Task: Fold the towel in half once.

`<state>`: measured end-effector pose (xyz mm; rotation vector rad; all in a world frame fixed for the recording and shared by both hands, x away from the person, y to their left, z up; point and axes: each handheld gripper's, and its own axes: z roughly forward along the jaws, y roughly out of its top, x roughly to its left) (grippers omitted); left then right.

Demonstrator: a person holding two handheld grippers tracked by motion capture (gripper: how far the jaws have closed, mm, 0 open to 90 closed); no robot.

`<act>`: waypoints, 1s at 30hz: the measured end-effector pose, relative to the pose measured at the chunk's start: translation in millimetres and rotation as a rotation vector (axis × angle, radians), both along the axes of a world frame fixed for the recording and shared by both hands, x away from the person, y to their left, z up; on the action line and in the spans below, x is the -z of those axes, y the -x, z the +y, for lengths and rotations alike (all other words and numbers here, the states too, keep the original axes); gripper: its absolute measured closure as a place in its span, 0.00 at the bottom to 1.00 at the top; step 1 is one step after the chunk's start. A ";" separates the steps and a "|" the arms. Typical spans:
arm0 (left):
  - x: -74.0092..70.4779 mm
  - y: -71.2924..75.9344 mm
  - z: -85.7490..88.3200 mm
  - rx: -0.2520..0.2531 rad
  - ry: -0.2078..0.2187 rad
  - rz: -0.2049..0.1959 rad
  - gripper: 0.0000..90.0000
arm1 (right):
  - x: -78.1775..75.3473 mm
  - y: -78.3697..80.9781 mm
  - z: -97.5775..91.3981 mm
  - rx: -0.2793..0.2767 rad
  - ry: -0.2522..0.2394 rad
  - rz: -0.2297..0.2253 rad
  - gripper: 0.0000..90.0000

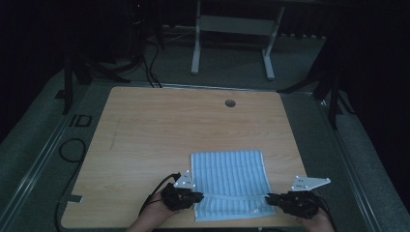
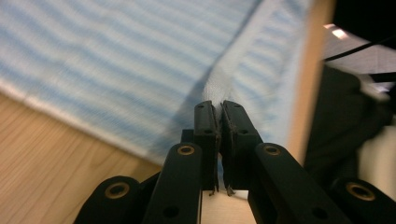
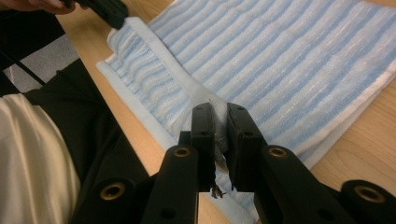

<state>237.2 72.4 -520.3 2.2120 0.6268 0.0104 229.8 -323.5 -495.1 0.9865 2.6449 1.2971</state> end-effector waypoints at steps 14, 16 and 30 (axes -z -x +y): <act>3.7 2.0 10.5 0.054 0.033 0.154 0.58 | 8.3 12.9 -39.4 0.080 -0.050 0.066 0.72; 4.0 -2.3 9.9 0.034 0.014 0.143 0.53 | 8.2 7.2 -38.2 0.092 -0.042 0.064 0.70; 1.3 -55.2 21.1 -0.124 -0.037 0.050 0.45 | 4.7 -60.3 -9.9 0.113 0.120 -0.020 0.56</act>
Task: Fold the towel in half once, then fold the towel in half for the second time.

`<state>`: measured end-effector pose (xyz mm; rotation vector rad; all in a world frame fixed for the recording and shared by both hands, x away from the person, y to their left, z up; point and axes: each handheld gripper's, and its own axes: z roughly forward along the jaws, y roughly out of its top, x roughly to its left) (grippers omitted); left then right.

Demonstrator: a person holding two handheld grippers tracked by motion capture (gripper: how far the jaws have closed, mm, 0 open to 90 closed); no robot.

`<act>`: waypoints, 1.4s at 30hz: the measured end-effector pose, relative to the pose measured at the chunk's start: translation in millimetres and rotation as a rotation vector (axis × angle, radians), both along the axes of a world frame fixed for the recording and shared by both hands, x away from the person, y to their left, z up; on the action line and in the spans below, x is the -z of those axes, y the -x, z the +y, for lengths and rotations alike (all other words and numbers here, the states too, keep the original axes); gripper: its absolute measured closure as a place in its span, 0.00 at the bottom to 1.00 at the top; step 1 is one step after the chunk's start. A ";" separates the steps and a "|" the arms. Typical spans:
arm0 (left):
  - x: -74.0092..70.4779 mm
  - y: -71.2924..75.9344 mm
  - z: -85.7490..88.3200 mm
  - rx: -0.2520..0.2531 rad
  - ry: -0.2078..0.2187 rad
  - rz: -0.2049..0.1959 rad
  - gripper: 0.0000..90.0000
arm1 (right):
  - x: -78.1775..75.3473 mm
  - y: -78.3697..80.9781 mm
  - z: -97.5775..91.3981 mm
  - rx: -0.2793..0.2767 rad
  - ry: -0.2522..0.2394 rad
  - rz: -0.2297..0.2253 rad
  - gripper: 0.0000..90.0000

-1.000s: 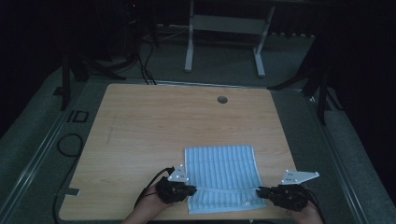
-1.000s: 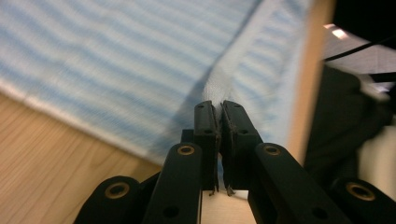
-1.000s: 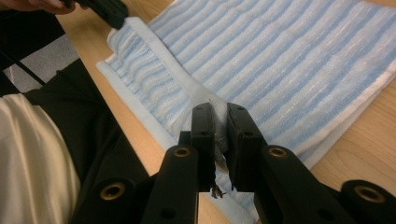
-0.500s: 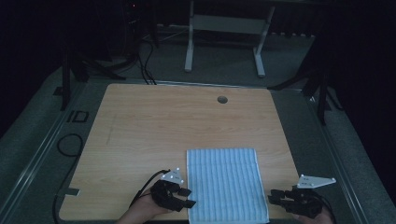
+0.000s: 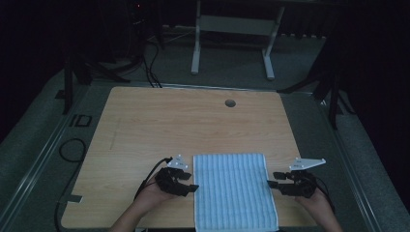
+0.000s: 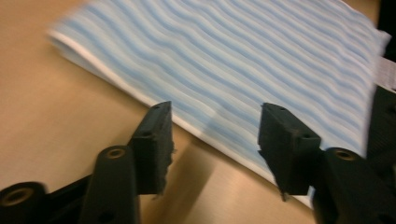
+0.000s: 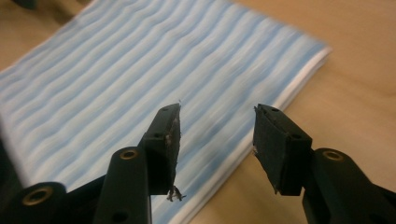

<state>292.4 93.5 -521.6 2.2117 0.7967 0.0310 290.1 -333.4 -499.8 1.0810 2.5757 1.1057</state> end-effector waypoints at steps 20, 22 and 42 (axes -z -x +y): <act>14.6 -97.6 -8.5 -0.103 0.024 0.057 0.40 | 4.0 -111.2 12.3 0.116 0.009 0.066 0.40; 17.5 -98.1 -11.8 -0.086 0.012 0.064 0.40 | 7.9 -115.5 14.6 0.115 0.004 0.085 0.40; 19.1 -103.0 -24.6 -0.063 0.020 0.095 0.95 | 25.3 -119.7 31.1 0.045 0.121 0.099 0.95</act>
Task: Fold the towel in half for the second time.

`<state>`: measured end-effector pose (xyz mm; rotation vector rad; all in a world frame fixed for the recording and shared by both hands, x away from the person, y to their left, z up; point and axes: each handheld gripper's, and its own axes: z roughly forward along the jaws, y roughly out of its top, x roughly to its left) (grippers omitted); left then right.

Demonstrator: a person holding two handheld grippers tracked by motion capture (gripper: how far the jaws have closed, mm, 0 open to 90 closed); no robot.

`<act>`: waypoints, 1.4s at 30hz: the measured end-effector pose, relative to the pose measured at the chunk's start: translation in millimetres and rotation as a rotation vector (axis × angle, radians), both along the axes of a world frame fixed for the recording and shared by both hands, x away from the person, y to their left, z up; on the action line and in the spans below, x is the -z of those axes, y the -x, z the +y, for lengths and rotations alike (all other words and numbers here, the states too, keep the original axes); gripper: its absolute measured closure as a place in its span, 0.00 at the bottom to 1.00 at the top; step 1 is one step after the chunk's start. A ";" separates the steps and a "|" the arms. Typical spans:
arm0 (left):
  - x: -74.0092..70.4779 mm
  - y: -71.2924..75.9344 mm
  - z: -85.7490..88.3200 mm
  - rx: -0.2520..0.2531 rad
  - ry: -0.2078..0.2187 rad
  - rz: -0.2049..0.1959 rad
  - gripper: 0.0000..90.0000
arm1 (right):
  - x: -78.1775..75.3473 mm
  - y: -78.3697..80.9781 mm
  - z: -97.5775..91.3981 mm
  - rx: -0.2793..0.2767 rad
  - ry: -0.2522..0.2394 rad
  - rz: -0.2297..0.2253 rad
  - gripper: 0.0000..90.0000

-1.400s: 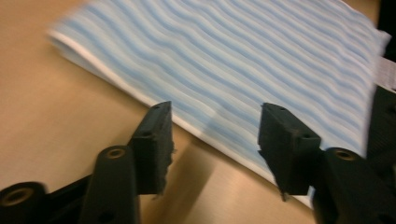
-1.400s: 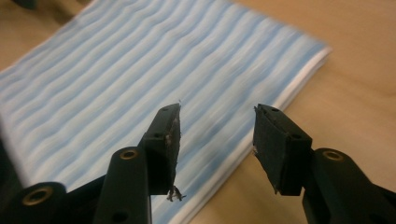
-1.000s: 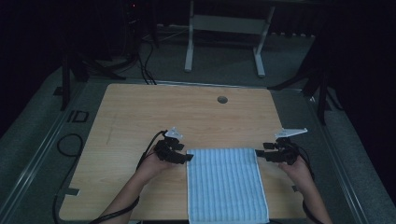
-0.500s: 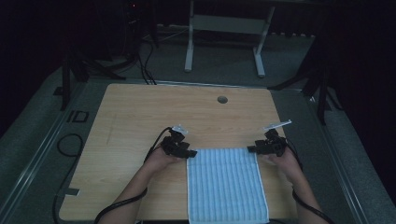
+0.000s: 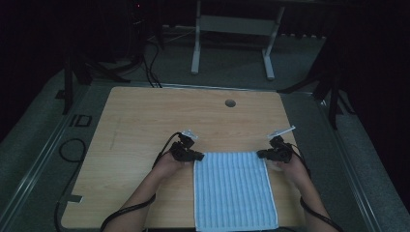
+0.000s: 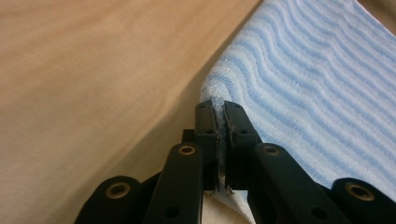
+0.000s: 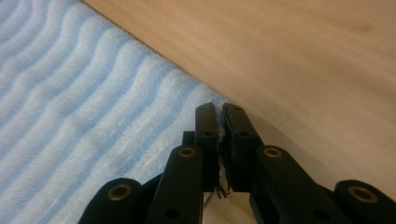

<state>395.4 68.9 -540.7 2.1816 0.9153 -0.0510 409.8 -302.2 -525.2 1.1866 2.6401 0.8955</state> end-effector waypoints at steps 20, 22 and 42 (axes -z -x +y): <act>-79.2 -19.0 20.4 -0.060 0.040 -0.148 0.95 | -71.3 -14.9 12.4 0.047 -0.088 -0.172 0.95; -85.6 -9.0 21.9 -0.024 0.038 -0.162 0.95 | -78.2 -3.9 12.0 0.026 -0.089 -0.193 0.95; -55.5 103.6 29.0 0.173 0.100 -0.129 0.93 | -43.9 138.9 -10.0 -0.114 -0.166 -0.174 0.95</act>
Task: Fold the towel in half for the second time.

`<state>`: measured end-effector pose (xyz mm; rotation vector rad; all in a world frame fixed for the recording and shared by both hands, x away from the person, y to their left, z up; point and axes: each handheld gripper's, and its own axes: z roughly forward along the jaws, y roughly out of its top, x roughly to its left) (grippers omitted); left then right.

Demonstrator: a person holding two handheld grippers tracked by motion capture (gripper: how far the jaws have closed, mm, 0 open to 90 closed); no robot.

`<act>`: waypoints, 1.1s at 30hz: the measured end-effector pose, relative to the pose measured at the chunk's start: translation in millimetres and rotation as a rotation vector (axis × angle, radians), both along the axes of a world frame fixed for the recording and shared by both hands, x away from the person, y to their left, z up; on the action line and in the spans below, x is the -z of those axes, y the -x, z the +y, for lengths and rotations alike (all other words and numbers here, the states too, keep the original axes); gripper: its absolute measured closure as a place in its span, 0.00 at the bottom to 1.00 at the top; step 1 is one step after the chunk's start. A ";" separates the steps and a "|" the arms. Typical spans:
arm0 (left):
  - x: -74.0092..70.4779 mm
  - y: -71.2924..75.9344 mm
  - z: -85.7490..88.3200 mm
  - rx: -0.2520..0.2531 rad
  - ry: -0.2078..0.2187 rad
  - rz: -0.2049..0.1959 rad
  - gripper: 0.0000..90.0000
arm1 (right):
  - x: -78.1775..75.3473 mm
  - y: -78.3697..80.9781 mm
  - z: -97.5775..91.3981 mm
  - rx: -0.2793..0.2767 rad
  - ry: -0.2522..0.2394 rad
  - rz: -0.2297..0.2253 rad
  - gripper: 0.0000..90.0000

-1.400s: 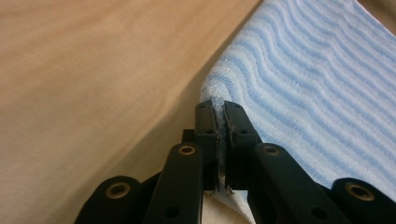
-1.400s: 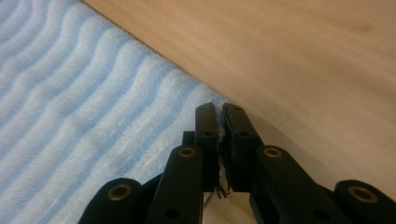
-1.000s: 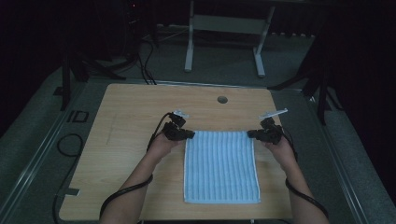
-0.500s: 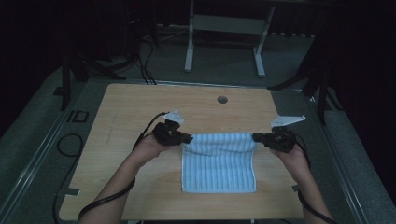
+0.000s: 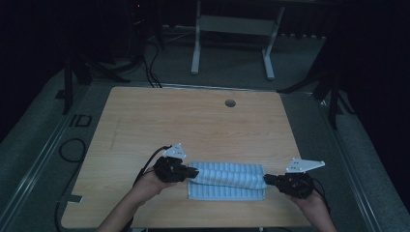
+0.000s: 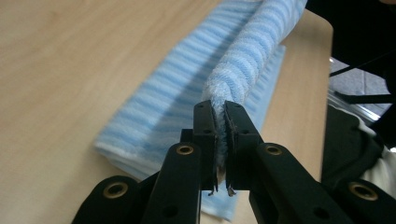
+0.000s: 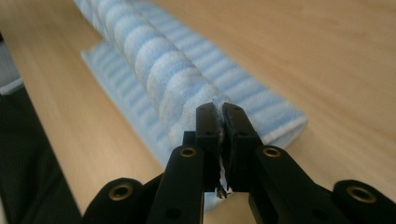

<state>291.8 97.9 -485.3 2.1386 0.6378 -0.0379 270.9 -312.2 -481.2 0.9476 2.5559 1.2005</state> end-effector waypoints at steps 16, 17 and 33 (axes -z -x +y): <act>17.4 31.0 7.5 -0.008 -0.002 0.033 0.54 | 14.6 21.6 -11.2 0.025 -0.020 0.051 0.68; 17.2 30.0 7.0 -0.017 0.004 0.029 0.53 | 11.6 19.3 -9.7 0.028 -0.026 0.046 0.66; 61.4 1.6 -23.2 -0.057 -0.056 0.072 0.55 | 56.0 -27.3 29.2 0.017 0.119 0.035 0.61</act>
